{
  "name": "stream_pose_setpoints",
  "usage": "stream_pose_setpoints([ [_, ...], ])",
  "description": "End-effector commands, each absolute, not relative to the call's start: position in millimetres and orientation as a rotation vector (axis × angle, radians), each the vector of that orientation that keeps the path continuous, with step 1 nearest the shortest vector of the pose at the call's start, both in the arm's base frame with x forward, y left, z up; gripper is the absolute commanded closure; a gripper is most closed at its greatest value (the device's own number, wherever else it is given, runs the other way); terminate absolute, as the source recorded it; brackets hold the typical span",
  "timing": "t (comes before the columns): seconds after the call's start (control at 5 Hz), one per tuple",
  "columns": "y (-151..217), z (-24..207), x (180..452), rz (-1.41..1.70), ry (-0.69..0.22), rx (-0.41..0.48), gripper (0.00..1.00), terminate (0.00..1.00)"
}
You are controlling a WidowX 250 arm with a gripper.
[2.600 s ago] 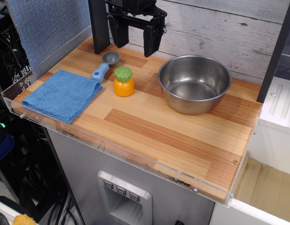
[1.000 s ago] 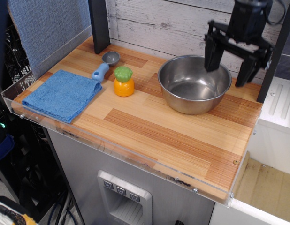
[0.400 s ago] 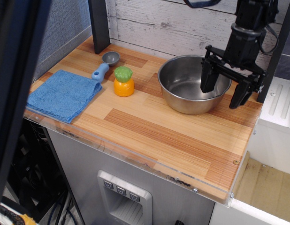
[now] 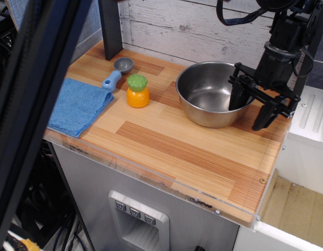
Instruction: Place the pot on the blue cloth.
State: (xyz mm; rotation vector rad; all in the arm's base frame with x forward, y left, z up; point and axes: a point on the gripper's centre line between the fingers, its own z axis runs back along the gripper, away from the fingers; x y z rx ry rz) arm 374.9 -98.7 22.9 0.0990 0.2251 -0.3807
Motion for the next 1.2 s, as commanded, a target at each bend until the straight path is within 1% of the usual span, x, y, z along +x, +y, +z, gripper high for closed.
stream_pose_setpoints([
  [0.0,-93,69,366,-0.373,-0.049,0.211,1.00,0.00],
  [0.4,-79,86,349,-0.266,-0.233,0.234,1.00,0.00],
  [0.6,-65,92,344,-0.229,-0.339,0.181,1.00,0.00],
  [0.8,-49,97,340,-0.204,-0.325,0.110,1.00,0.00],
  [1.0,-29,102,336,-0.222,-0.241,-0.020,1.00,0.00],
])
